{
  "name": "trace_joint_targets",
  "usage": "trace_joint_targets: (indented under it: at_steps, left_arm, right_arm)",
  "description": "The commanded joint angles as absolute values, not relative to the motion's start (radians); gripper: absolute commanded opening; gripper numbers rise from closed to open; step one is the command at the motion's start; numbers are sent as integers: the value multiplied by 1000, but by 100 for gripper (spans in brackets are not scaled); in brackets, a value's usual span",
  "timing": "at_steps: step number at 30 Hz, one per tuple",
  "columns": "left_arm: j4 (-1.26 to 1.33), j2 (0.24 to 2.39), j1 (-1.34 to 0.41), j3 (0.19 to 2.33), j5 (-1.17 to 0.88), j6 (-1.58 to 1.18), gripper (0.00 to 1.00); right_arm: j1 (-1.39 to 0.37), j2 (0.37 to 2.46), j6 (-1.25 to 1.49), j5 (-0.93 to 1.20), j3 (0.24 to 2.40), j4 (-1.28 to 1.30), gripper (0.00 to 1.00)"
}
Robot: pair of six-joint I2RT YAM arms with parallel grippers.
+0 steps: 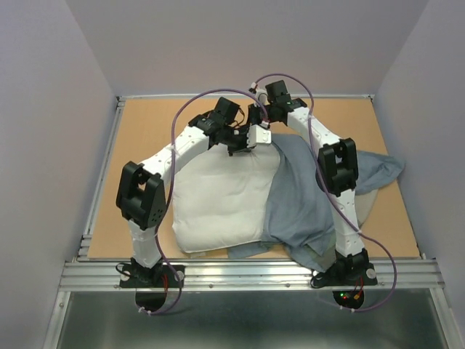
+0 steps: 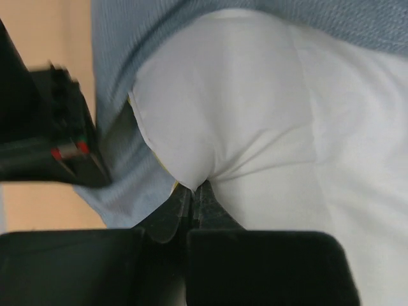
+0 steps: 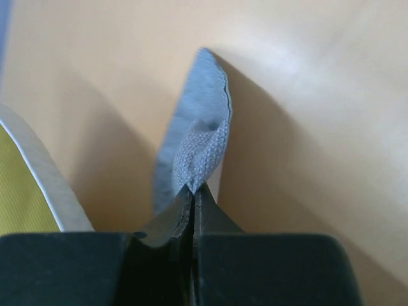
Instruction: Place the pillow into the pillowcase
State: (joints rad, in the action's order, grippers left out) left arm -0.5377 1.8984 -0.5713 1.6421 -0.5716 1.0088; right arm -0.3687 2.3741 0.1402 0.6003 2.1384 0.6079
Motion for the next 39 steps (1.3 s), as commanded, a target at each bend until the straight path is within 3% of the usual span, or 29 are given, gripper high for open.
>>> trace_joint_targets:
  at_steps: [1, 10, 17, 23, 24, 26, 27, 28, 30, 31, 35, 39]
  left_arm:
    - [-344, 1732, -647, 1631, -647, 1003, 0]
    - [-264, 1603, -744, 1514, -606, 1022, 0]
    - [-178, 1574, -758, 1418, -540, 989, 0]
    - [-89, 1542, -759, 1296, -479, 1005, 0]
    - [-63, 1528, -756, 1257, -471, 1002, 0]
    - [-51, 1519, -756, 1224, -472, 999, 0]
    - [-48, 1510, -758, 1197, -483, 990, 0]
    - [-48, 1506, -758, 1183, -492, 959, 0]
    - [-48, 1500, -758, 1155, -520, 912, 0]
    - [-49, 1499, -756, 1132, -526, 881, 0]
    - [-40, 1520, -756, 1082, -552, 697, 0]
    - [-26, 1584, -756, 1078, -535, 470, 0]
  right_arm:
    - [-449, 2237, 277, 704, 2223, 560, 1]
    - [-475, 2203, 615, 756, 2283, 416, 1]
    - [-518, 2112, 885, 715, 2168, 298, 1]
    - [-549, 2017, 937, 715, 2004, 284, 1]
    - [-549, 2013, 940, 719, 1976, 284, 5]
    - [-545, 2014, 914, 745, 1904, 287, 25]
    - [-534, 2017, 875, 752, 1885, 294, 54]
    - [-497, 2017, 817, 743, 1866, 304, 67]
    - [-439, 2004, 761, 704, 1859, 340, 82]
    - [-408, 1999, 730, 695, 1865, 363, 97]
    - [-270, 1968, 463, 568, 1936, 489, 97]
    - [-256, 1876, 172, 399, 1899, 646, 97]
